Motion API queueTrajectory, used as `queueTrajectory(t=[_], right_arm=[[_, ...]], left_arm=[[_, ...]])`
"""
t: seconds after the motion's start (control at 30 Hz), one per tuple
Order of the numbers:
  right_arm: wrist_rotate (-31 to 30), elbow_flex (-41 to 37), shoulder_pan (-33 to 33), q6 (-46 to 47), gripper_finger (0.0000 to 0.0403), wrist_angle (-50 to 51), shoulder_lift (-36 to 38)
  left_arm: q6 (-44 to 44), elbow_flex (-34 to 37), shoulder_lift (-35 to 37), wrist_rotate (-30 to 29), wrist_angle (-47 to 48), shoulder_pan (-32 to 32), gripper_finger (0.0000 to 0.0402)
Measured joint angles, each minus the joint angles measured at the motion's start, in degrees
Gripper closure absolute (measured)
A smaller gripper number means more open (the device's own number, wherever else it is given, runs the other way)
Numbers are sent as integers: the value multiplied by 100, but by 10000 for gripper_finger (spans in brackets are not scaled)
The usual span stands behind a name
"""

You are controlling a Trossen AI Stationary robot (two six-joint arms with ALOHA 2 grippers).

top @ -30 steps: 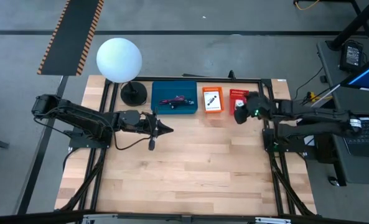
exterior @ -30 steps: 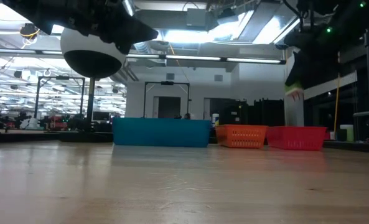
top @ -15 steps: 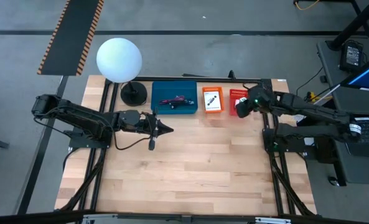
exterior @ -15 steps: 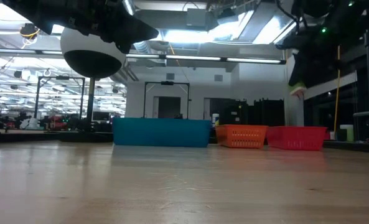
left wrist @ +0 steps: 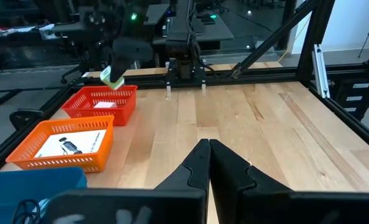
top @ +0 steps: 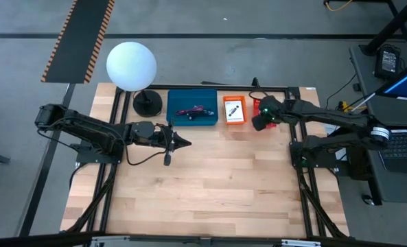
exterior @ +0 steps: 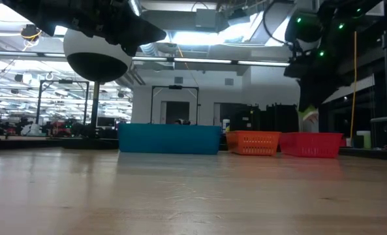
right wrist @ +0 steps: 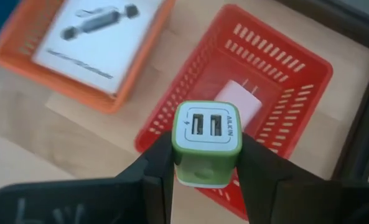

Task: Pick and place items into bin
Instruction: Put the light green charger adapter into the red bin, then return to Home Position

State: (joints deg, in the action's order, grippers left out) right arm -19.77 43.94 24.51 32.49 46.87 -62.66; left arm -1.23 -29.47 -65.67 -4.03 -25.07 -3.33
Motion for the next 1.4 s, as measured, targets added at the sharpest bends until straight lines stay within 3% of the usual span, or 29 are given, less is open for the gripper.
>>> queueTrajectory(t=[0.9, 1.4], right_arm=[[-4, 0, 352, -323, 287, -96, -1318], [-4, -2, 350, -323, 231, -98, -1433]], left_arm=[[46, 0, 0, 0, 1, 2, 399], [46, 0, 0, 0, 1, 0, 400]])
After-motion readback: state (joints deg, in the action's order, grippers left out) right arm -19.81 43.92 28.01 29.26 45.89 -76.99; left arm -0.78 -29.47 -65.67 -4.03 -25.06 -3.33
